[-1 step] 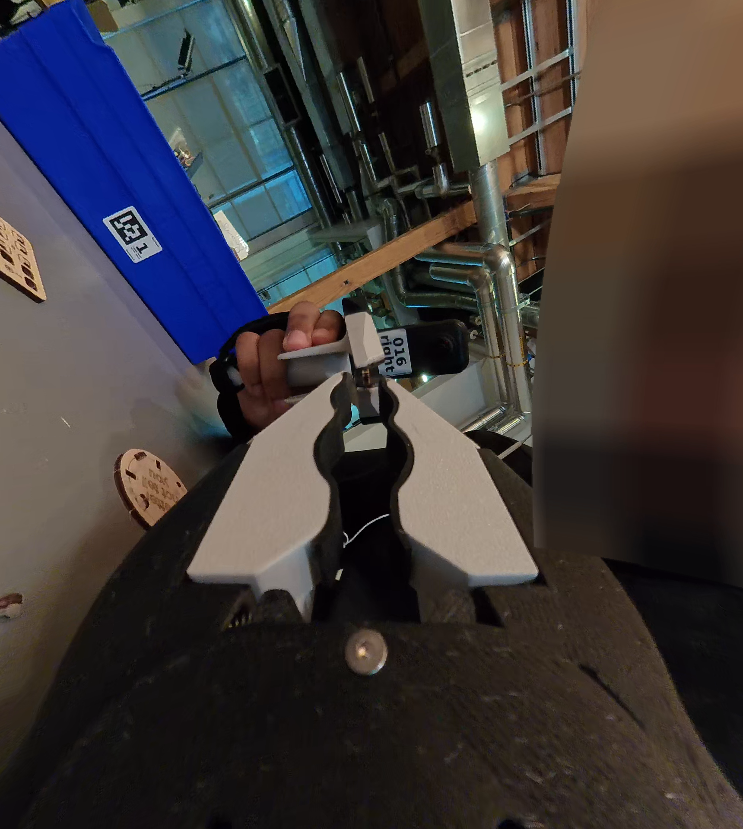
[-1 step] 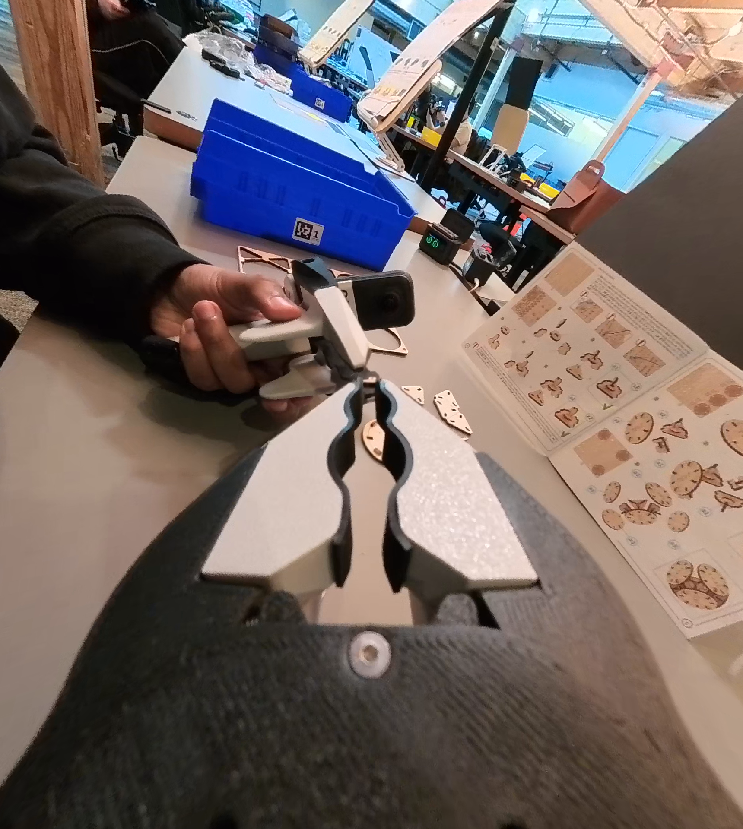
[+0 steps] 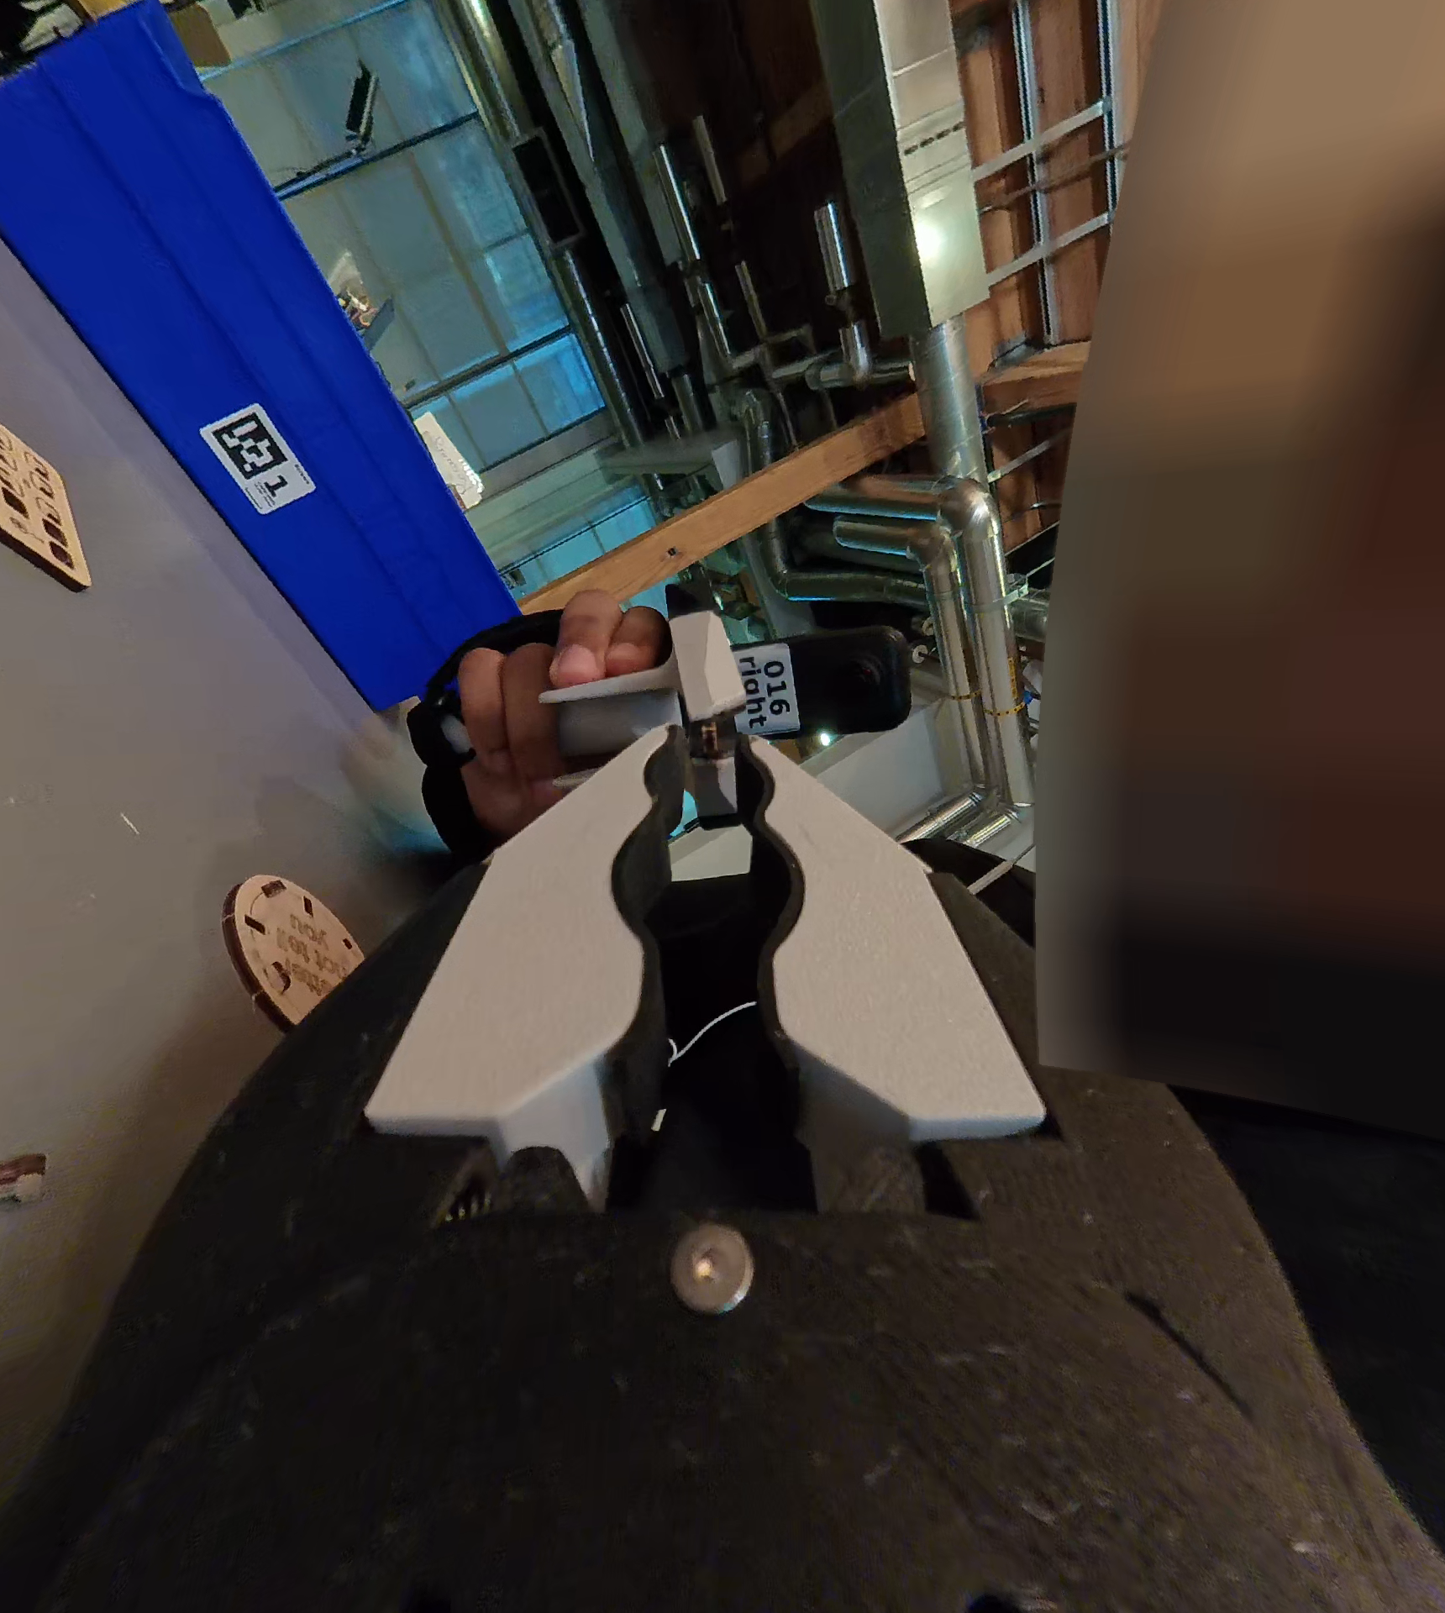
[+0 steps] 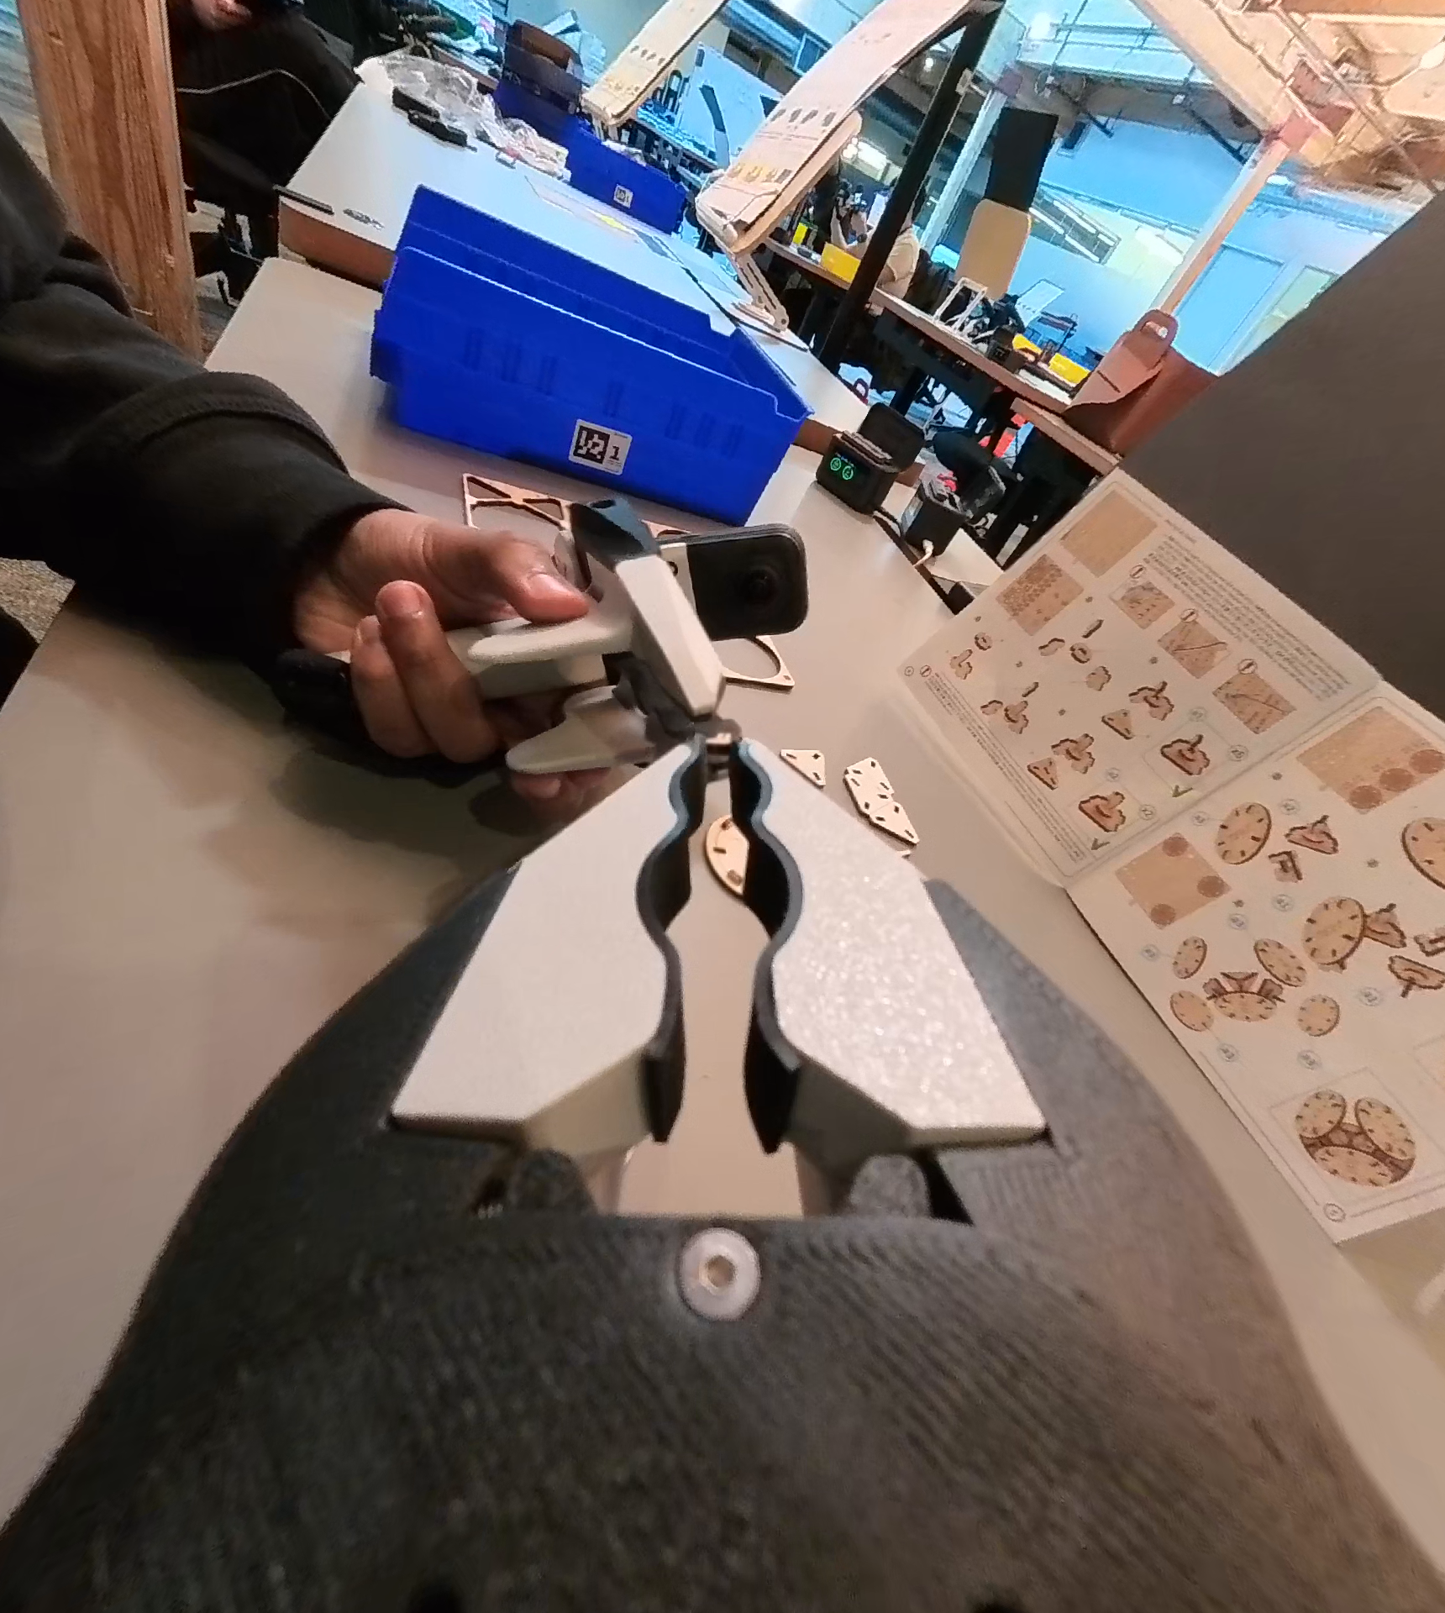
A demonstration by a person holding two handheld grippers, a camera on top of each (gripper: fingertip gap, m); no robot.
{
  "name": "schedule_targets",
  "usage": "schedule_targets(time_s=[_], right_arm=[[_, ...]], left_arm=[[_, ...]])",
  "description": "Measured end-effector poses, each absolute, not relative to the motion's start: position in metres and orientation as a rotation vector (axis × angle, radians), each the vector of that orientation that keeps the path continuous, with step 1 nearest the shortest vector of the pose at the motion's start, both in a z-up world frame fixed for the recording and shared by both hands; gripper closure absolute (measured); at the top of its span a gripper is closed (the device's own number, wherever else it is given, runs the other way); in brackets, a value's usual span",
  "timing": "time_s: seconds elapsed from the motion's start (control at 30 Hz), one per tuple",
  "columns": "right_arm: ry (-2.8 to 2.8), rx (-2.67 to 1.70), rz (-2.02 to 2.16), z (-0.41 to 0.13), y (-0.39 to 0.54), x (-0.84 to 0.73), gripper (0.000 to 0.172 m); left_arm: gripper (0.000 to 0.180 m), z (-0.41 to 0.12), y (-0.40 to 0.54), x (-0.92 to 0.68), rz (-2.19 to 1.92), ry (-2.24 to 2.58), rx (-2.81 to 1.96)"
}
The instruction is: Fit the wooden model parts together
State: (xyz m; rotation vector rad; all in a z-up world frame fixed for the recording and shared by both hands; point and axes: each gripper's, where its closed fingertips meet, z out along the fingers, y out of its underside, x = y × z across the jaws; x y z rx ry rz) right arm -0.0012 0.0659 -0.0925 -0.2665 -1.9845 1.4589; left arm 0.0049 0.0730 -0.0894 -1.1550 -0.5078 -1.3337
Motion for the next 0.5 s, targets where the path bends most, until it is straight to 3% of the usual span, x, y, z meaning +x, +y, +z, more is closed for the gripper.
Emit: schedule_targets(time_s=[0.5], right_arm=[[-2.003, -0.256, 1.435, -0.0953, 0.0639, -0.0001, 0.169]], left_arm=[[0.180, -0.0907, 0.0726, 0.0049, -1.353, -0.511, -1.155]])
